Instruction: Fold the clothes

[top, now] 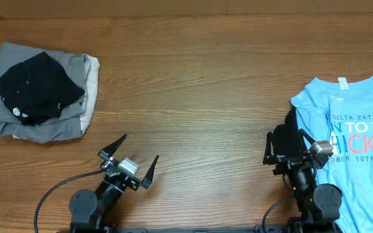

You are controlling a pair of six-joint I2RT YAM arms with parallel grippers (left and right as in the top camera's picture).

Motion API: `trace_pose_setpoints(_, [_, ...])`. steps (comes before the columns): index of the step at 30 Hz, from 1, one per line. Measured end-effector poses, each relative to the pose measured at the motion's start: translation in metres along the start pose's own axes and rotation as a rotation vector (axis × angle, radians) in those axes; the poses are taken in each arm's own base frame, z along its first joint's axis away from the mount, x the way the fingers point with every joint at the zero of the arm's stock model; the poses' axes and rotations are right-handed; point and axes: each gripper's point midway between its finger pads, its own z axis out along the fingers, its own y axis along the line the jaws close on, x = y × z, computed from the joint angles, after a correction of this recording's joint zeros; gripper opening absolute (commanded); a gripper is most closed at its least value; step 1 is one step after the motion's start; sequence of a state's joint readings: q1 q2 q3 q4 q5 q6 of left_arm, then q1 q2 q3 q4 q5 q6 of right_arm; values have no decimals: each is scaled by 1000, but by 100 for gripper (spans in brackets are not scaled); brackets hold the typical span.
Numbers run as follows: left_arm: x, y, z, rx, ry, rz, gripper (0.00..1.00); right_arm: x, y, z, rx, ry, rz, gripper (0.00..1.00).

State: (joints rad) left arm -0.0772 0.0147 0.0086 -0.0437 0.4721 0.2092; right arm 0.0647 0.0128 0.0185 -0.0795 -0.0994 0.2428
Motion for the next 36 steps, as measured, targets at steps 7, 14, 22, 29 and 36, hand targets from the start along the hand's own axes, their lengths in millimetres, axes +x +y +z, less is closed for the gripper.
trace_pose_setpoints(7, [0,0,0,0,0,0,100,0,0,0,-1,1,0,100])
trace_pose_setpoints(14, [0,0,0,0,0,0,100,0,0,0,0,0,0,100])
trace_pose_setpoints(22, [1,7,0,-39,9,44,100,0,0,0,-1,0,0,100])
trace_pose_setpoints(29, [2,11,0,-64,17,91,100,0,0,0,0,0,0,100])
trace_pose_setpoints(36, [1,5,0,-29,7,40,100,0,0,0,0,0,0,100])
